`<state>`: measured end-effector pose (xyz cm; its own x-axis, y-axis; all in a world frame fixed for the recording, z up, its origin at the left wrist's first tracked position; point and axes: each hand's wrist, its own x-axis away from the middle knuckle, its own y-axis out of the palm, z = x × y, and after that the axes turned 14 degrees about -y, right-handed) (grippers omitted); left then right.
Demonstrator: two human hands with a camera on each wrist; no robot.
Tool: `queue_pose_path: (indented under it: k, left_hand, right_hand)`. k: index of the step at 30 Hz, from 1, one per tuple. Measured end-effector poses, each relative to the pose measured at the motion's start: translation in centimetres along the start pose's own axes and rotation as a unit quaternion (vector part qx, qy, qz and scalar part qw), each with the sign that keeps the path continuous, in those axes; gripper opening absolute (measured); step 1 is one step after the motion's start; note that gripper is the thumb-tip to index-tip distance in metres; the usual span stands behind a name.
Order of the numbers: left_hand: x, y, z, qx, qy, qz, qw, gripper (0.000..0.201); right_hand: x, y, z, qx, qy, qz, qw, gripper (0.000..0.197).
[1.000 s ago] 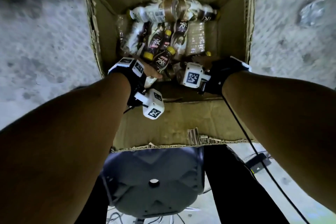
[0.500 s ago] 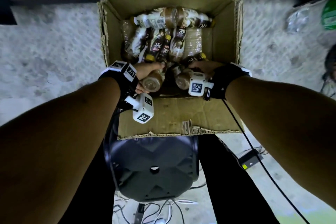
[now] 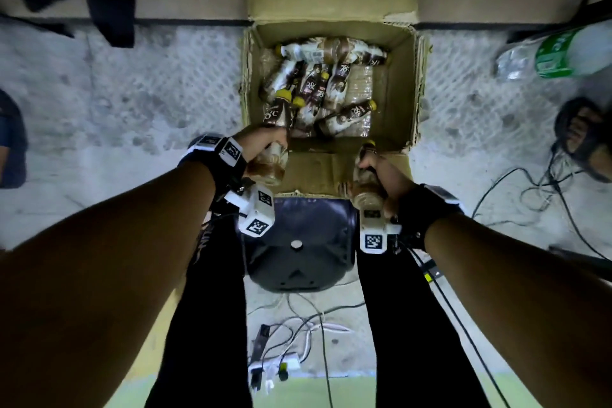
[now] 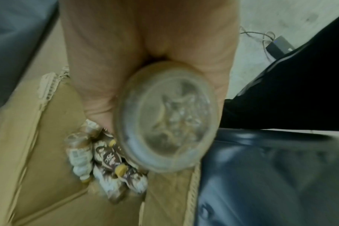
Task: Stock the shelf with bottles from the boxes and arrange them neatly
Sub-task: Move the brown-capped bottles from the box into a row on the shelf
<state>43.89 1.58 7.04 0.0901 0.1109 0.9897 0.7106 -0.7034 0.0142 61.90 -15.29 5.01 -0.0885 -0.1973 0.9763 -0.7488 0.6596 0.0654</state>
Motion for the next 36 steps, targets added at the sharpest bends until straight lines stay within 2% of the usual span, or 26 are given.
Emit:
queue_pose_path:
  k: [2,7,9,10,12,13,16,19,20,22,23,24,26,27,28,30,34,36]
  left_hand:
    - [2.8,-0.4,-1.2,0.031,0.001,-0.017,0.999,0.013]
    - [8.0,-1.2,-4.2,0.041,0.018,0.016,0.999,0.022]
    - [9.2,-1.5,-5.4,0.007,0.050,0.066,0.997,0.039]
    - [10.2,-1.6,-6.0,0.001,0.066,0.084,0.994,0.054]
    - [11.9,-1.8,-6.9,0.007,0.070,0.094,0.993,0.079]
    - [12.9,-1.8,-7.4,0.021,0.075,0.094,0.993,0.082]
    - [17.1,-1.4,-8.0,0.048,0.099,0.076,0.991,0.074]
    - [22.9,-0.5,-7.7,0.046,0.162,0.083,0.982,0.053]
    - [25.0,-0.2,-7.4,0.037,0.190,0.082,0.978,0.045]
    - [28.4,0.1,-6.7,0.022,0.241,0.082,0.967,0.030]
    - [29.9,0.2,-6.2,0.017,0.265,0.076,0.961,0.028]
    - [31.5,0.2,-5.6,0.018,0.292,0.065,0.954,0.037]
    - [34.3,0.0,-4.6,0.024,0.328,0.073,0.942,0.069]
    - [36.2,-0.3,-4.2,0.020,0.349,0.078,0.934,0.076]
    - [37.3,-0.4,-3.6,0.016,0.367,0.076,0.927,0.076]
    - [40.1,-0.7,-2.4,-0.008,0.420,0.078,0.904,0.076]
    - [45.7,-1.2,0.3,-0.078,0.512,0.106,0.849,0.053]
    - [48.5,-1.4,1.8,-0.077,0.557,0.129,0.817,0.051]
  right_hand:
    - [2.8,0.8,0.7,-0.028,0.004,-0.003,1.000,0.017]
    - [9.7,2.4,0.8,-0.039,0.002,-0.020,0.999,0.029]
    - [11.8,2.8,0.4,-0.007,-0.015,-0.006,1.000,0.039]
    - [12.8,3.0,0.0,0.014,-0.024,0.002,1.000,0.045]
    - [14.8,3.3,-1.1,0.062,-0.051,0.018,0.997,0.060]
    - [16.3,3.7,-1.9,0.081,-0.064,0.025,0.994,0.066]
    - [20.8,4.3,-3.8,0.095,-0.100,0.046,0.989,0.079]
    - [24.3,4.3,-5.2,0.125,-0.155,0.069,0.978,0.098]
    - [26.2,4.8,-6.1,0.136,-0.182,0.067,0.972,0.095]
    - [30.0,5.9,-8.0,0.153,-0.232,0.073,0.958,0.070]
    - [31.8,6.3,-9.0,0.166,-0.260,0.072,0.948,0.058]
    - [33.0,6.5,-9.9,0.175,-0.289,0.073,0.938,0.055]
    - [35.6,7.0,-11.5,0.181,-0.342,0.069,0.919,0.069]
    - [37.3,7.3,-12.4,0.186,-0.373,0.061,0.907,0.074]
    - [38.2,7.5,-13.1,0.191,-0.400,0.047,0.895,0.068]
    - [41.0,8.0,-14.7,0.186,-0.456,0.021,0.870,0.037]
    - [45.5,9.0,-18.5,0.198,-0.554,0.015,0.808,0.025]
    - [47.7,9.5,-20.7,0.202,-0.584,-0.003,0.786,0.024]
